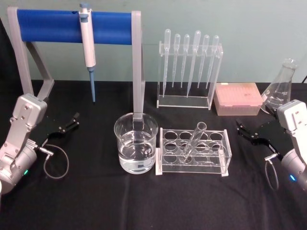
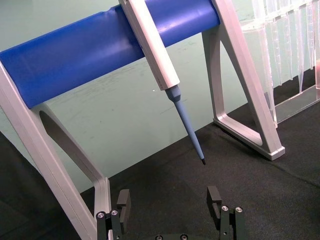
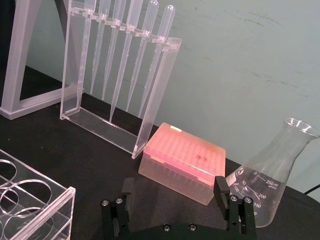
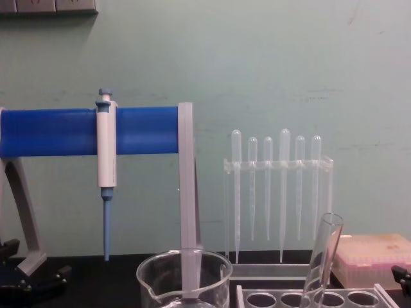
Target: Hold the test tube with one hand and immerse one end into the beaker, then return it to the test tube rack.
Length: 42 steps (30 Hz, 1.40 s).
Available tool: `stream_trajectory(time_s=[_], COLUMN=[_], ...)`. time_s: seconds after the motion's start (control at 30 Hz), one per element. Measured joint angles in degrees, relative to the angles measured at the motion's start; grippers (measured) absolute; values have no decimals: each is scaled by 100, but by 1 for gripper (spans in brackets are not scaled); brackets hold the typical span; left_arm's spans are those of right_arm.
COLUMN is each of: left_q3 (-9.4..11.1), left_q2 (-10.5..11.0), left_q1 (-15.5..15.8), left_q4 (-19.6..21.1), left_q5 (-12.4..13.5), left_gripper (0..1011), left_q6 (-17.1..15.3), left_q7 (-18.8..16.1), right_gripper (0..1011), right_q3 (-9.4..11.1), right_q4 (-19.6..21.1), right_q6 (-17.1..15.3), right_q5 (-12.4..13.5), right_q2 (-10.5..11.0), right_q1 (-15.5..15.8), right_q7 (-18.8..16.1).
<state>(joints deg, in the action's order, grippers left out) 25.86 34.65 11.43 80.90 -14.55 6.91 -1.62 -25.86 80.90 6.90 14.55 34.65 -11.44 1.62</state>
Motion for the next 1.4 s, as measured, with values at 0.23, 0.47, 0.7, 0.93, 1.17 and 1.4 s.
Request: stream_trajectory(time_s=[0.23,0.47,0.7,0.93,1.17,1.4], left_q3=[0,0,0,0,0,0], left_q2=[0,0,0,0,0,0], left_q1=[0,0,0,0,0,0], left_q4=[0,0,0,0,0,0], left_q5=[1,0,0,1,0,0], left_gripper=[1000,1000,1000,1000,1000,1000], left_q6=[0,0,0,0,0,0], left_q7=[0,0,0,0,0,0], right_gripper=[1000,1002,1002,1002,1002,1002], right_q3=[0,0,0,0,0,159], right_q4=[0,0,0,0,1,343], right_q6=[0,0,0,0,0,42], right_q5=[0,0,0,0,0,108], right_q2=[0,0,0,0,0,54], right_q1=[0,0,0,0,0,44], right_q7=[0,0,0,0,0,-178])
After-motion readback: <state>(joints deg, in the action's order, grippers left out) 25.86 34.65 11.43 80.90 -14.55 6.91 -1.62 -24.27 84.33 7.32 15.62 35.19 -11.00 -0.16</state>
